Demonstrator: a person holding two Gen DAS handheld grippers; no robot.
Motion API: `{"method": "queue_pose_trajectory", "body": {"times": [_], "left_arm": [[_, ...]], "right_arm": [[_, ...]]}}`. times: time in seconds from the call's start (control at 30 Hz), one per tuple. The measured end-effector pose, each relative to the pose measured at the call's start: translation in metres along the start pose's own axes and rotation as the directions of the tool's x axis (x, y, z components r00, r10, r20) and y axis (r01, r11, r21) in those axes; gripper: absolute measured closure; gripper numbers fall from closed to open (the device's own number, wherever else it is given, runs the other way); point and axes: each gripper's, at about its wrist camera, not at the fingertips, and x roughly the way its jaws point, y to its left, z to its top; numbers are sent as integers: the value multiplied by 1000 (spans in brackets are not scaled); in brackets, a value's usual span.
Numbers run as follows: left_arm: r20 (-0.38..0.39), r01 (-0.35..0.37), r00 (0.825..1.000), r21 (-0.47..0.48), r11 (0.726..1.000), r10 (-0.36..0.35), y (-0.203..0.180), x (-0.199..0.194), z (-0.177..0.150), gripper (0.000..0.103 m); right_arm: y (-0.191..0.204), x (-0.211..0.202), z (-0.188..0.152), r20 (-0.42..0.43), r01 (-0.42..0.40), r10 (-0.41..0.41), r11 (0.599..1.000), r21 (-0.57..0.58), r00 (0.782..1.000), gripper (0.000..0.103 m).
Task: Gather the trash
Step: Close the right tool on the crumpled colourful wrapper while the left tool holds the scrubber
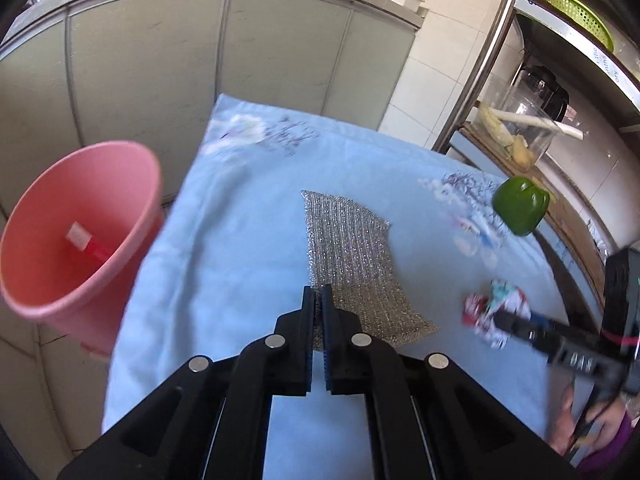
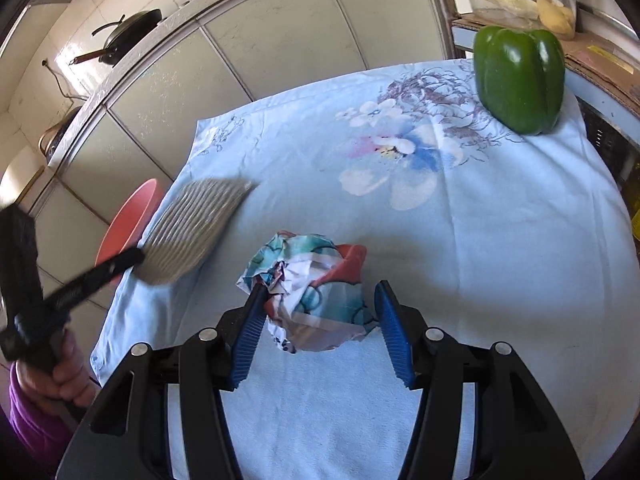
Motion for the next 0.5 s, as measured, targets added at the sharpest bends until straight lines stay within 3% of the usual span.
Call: {"method": "queue_pose_trajectory", "body": {"times": [0.27,0.43,0.5], "left_arm": [[-15,-70,997,-25,997,69,29,-28,-44,100],[-46,-35,998,-14,999,34,33,-37,-64,96],[-48,-21,999,-4,1000,21,35,-41,-67,82]], "right_arm": [[39,-3,-2,12,-43,44,996,-79,999,64],[63,3,-7,18,-7,10,989,-148,1000,63],[63,8,-10,-1,9,-9,989,-151,1000,61]]}}
